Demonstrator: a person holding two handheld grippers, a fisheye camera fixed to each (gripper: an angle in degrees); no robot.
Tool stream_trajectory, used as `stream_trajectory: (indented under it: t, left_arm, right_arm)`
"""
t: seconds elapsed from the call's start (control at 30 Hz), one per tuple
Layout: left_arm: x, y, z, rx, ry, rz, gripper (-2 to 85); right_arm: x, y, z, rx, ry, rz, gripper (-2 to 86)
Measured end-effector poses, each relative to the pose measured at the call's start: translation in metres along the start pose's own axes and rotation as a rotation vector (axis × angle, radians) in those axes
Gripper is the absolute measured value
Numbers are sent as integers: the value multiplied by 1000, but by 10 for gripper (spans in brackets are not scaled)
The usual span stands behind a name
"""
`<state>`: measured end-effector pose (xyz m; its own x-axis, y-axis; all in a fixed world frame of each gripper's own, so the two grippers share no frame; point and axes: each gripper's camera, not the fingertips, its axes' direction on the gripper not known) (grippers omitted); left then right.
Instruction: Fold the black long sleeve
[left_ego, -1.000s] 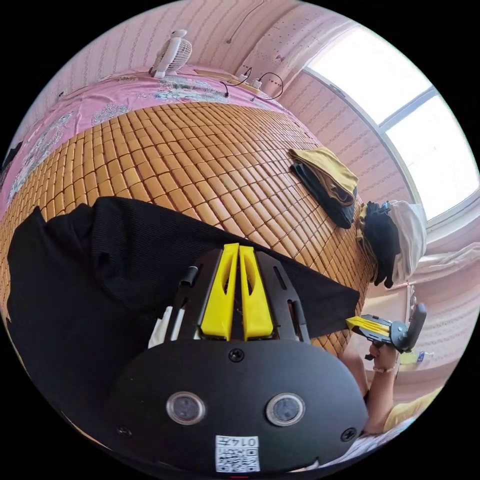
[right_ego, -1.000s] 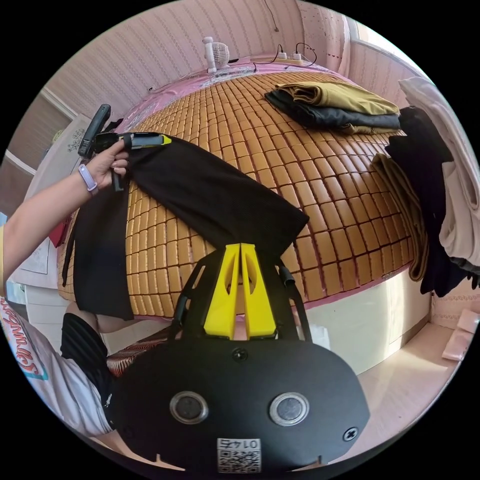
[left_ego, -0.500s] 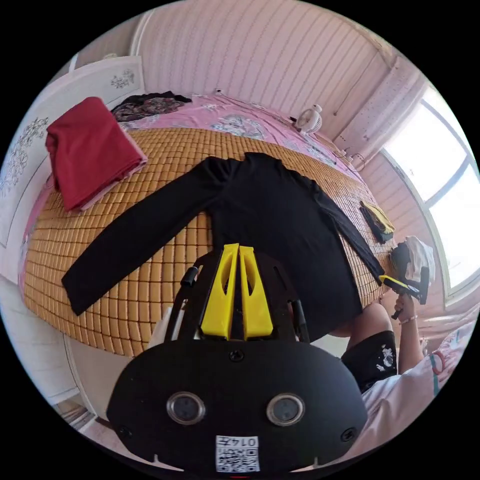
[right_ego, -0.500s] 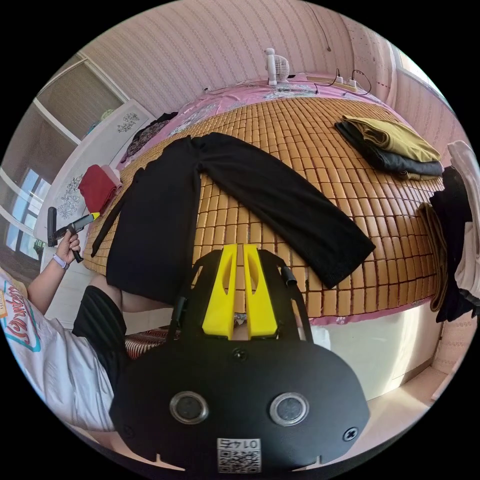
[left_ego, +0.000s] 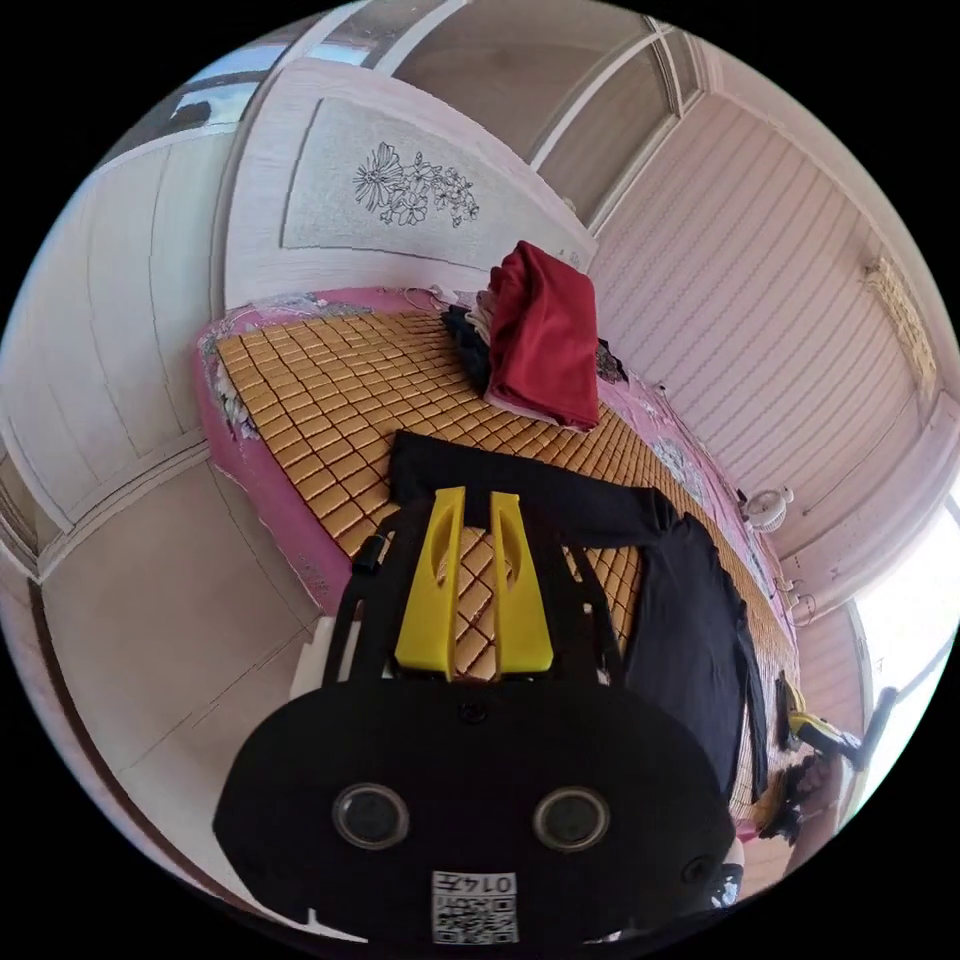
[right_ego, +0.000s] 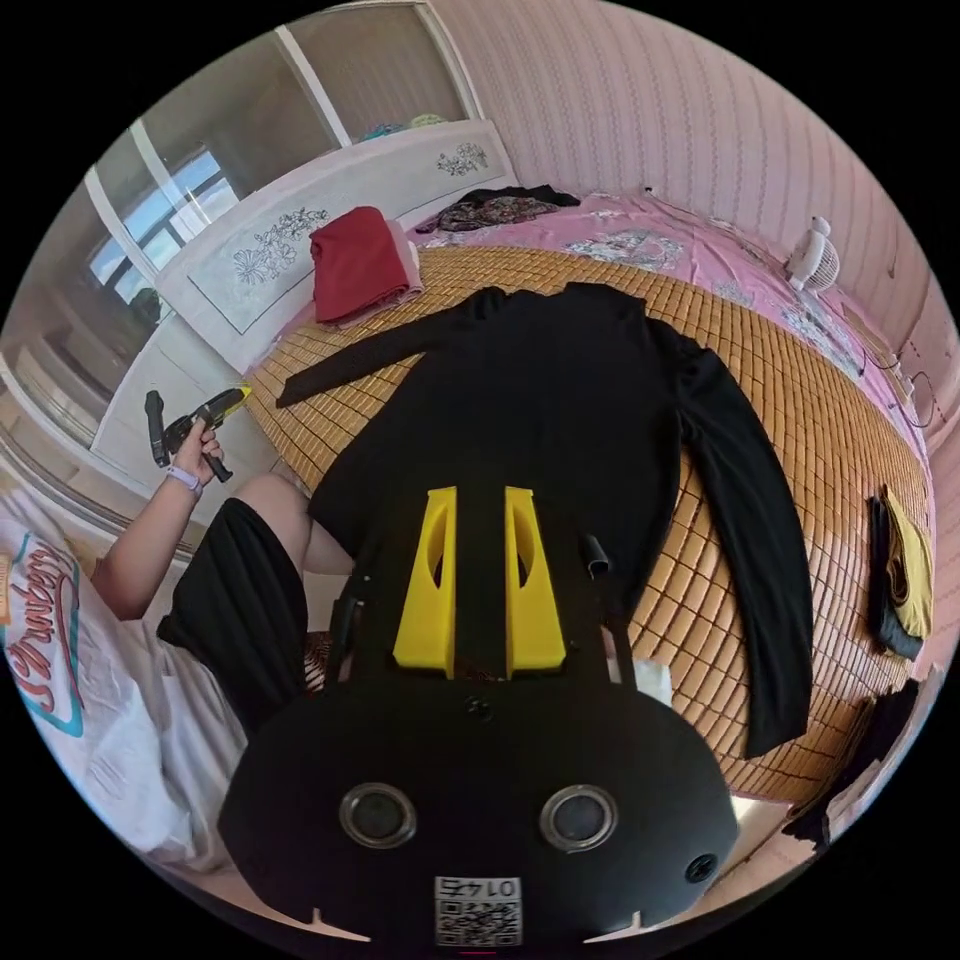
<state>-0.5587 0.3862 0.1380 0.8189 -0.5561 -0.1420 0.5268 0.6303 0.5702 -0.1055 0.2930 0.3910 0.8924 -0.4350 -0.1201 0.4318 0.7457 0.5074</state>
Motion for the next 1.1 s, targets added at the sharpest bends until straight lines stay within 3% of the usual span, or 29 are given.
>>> stream_trajectory:
  t: [0.2, 0.5, 0.9, 1.1]
  left_arm:
    - [-41, -12, -4, 266, 59, -142, 50]
    - [-89, -50, 6, 3, 23, 22, 58]
    - [-117, -66, 46, -150, 27, 58, 66]
    - [-117, -74, 70, -244, -2, 71, 63]
  right_arm:
    - [-88, -79, 52, -120, -46, -219, 88]
    - [-220, -215, 125, -225, -51, -606, 104]
    - [-395, -331, 284, -457, -131, -845, 107]
    - [-454, -360, 326, -434, -107, -857, 103]
